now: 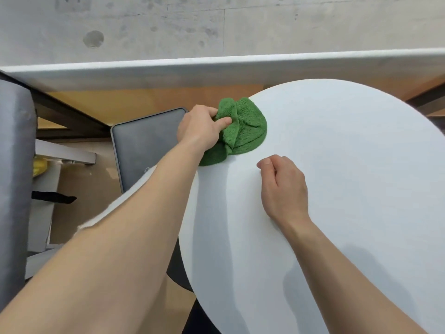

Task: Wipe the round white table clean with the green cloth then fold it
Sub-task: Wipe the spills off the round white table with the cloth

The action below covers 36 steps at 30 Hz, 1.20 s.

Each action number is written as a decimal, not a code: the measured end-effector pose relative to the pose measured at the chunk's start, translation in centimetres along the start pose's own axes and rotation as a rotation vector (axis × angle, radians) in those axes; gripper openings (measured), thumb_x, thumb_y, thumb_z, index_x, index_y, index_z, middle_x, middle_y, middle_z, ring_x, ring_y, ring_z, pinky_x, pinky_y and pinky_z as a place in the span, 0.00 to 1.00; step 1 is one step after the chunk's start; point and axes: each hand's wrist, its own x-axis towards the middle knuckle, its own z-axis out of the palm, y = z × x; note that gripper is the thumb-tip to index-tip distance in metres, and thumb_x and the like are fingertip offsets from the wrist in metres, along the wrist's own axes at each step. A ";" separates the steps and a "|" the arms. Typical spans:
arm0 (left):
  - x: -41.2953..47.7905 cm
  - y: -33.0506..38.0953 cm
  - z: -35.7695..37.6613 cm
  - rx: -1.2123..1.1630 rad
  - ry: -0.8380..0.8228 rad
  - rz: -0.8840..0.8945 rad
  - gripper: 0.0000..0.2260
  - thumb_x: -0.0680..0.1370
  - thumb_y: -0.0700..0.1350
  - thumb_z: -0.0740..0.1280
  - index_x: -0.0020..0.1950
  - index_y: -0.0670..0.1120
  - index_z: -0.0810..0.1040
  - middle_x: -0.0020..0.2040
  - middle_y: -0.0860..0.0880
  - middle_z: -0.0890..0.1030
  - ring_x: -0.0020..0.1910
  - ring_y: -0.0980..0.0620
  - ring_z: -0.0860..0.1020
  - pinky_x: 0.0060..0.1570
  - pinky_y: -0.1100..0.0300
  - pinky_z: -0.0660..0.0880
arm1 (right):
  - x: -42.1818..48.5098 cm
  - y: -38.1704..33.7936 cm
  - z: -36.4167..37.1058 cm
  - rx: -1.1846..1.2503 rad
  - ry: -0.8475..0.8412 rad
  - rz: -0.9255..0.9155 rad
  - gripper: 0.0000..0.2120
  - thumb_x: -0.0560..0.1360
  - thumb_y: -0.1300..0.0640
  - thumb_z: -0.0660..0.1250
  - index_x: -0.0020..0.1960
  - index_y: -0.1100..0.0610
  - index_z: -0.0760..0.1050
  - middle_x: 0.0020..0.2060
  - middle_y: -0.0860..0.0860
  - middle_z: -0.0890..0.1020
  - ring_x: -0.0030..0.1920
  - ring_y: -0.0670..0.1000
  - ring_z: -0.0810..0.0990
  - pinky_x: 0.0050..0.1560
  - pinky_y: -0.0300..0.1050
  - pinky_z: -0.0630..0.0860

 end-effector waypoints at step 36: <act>1.5 2.7 1.9 0.173 0.017 0.141 0.14 0.80 0.55 0.65 0.59 0.48 0.79 0.55 0.44 0.83 0.57 0.38 0.77 0.50 0.51 0.71 | 5.2 0.8 -4.2 -0.037 0.031 0.012 0.11 0.81 0.55 0.60 0.53 0.54 0.80 0.53 0.52 0.78 0.53 0.56 0.75 0.56 0.54 0.72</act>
